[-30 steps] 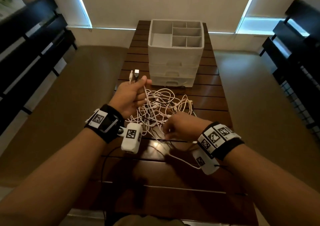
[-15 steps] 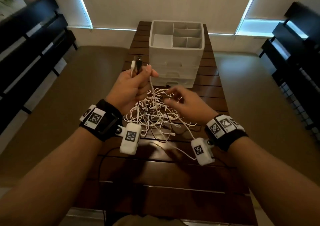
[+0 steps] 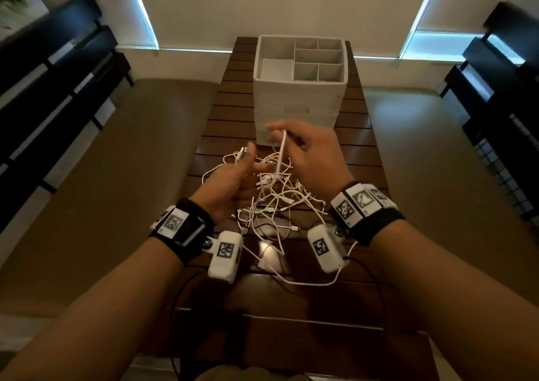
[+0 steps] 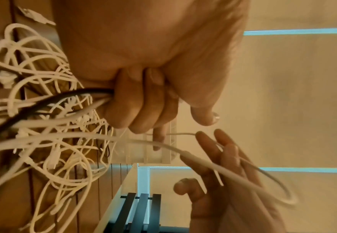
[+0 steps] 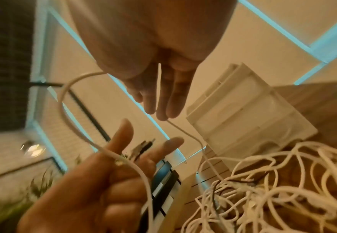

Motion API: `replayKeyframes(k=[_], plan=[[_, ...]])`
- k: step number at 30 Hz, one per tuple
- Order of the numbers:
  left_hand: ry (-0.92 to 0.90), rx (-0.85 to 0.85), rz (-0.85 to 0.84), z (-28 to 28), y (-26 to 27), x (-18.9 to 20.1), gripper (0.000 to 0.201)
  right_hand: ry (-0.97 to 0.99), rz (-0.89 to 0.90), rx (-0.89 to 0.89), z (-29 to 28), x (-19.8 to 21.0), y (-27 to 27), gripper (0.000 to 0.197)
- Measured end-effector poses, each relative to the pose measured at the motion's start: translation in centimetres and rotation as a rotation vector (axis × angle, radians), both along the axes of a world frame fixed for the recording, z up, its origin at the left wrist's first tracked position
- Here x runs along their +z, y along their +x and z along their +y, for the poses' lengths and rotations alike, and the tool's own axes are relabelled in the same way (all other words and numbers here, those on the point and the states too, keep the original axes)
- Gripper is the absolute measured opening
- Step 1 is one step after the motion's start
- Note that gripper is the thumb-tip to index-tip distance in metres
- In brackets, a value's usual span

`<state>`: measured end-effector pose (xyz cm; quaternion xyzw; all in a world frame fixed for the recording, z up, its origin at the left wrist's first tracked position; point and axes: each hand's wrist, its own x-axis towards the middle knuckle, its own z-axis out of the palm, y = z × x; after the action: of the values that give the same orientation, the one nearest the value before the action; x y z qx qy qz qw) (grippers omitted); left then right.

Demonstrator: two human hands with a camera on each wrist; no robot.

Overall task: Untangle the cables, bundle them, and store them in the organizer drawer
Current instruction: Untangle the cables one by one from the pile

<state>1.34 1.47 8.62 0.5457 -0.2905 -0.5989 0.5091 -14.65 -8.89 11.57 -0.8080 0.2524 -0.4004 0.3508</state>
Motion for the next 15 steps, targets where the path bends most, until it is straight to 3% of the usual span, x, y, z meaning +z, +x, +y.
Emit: replayKeyframes(k=[6,9,11,13,15], plan=[[-0.146,0.022,0.247,-2.4,0.9,1.3,0.04,-0.466,0.157,0.115,2.0,0.3,-1.1,0.03],[-0.182,0.094,0.143,-2.9,1.4,1.3,0.036,-0.519,0.398,0.235,2.5,-1.1,-1.8,0.037],[-0.202,0.104,0.081,-2.6,1.1,1.0,0.028,-0.387,0.487,0.219,2.2,-2.7,-2.4,0.048],[-0.203,0.117,0.094,-2.1,1.0,0.4,0.024,-0.081,0.305,0.076,1.7,-3.3,-2.9,0.05],[-0.189,0.112,0.071,-1.5,1.0,-0.4,0.023,0.16,0.111,-0.113,1.0,-3.1,-2.8,0.024]])
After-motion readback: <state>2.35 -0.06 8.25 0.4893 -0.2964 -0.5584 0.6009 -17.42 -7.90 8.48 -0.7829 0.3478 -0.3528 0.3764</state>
